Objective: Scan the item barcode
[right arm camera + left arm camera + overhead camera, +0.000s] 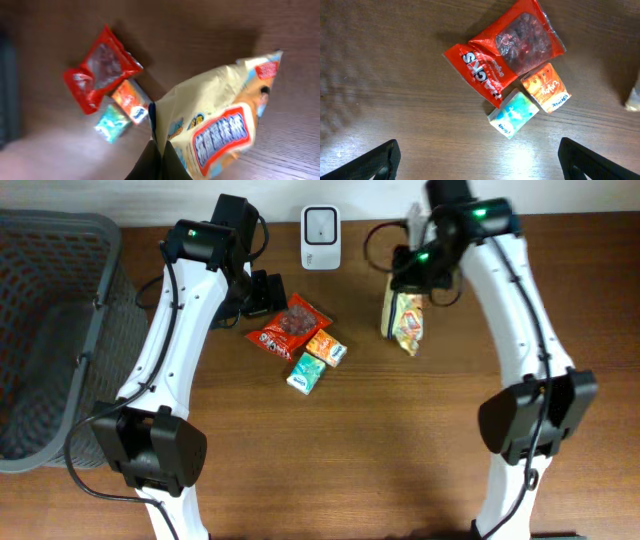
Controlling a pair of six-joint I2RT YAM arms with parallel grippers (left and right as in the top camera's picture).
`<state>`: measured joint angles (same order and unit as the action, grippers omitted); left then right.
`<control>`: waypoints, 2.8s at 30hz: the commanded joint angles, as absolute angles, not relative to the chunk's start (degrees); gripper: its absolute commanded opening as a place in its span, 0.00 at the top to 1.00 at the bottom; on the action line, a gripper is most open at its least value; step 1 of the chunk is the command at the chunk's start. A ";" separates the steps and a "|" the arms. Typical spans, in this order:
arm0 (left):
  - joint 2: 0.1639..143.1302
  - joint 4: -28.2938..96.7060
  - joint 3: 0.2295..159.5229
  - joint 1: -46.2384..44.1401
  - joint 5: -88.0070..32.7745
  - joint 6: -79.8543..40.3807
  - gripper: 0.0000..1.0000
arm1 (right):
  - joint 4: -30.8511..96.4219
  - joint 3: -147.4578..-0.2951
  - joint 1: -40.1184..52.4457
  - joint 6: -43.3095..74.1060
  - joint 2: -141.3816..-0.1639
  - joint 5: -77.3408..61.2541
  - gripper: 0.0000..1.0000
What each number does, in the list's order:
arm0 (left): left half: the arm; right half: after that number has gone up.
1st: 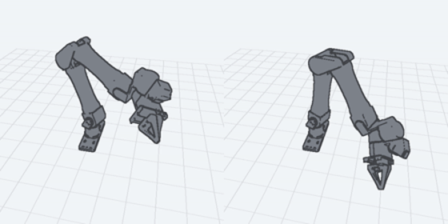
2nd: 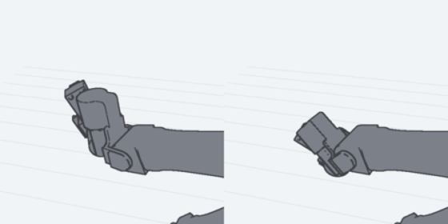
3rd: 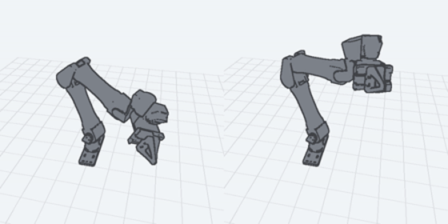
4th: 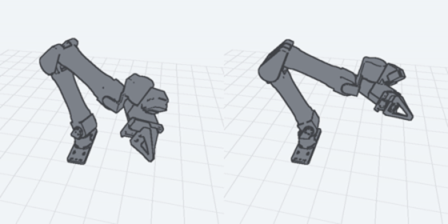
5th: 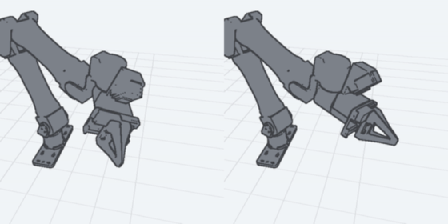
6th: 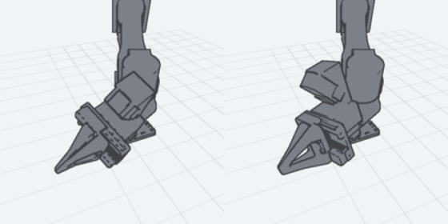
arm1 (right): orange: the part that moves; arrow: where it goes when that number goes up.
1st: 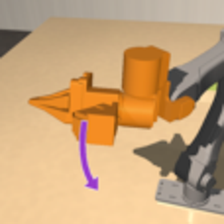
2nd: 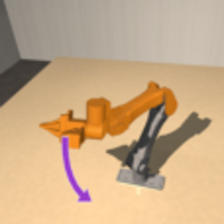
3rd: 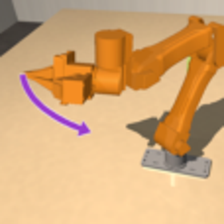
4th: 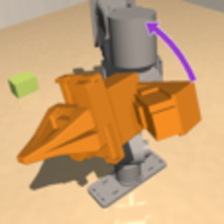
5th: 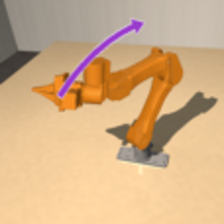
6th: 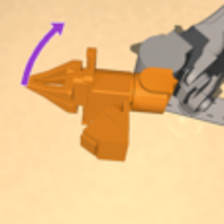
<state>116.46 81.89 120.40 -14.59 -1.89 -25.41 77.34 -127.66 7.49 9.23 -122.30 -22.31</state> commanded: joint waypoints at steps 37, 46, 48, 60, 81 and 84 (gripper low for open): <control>115.15 81.95 121.16 -14.57 -1.50 -26.11 0.01 | 70.96 -98.17 -2.68 15.51 -120.25 -0.80 0.96; 115.15 81.95 121.16 -14.57 -1.50 -26.11 0.01 | 78.08 -115.98 -8.67 15.31 -119.00 6.02 0.89; 115.15 81.95 121.16 -14.57 -1.52 -26.11 0.01 | 75.31 -111.90 -8.88 15.31 -120.25 1.32 0.93; 115.15 81.95 121.16 -14.57 -1.50 -26.11 0.01 | 67.33 -91.85 -4.99 14.52 -120.29 -9.28 0.96; 115.15 81.93 121.16 -14.57 -1.50 -26.11 0.01 | 49.74 -81.87 -3.95 10.76 -119.39 -13.76 0.87; 115.15 81.95 121.16 -14.57 -1.50 -26.11 0.01 | 47.00 -90.11 3.25 10.74 -119.39 -16.05 0.73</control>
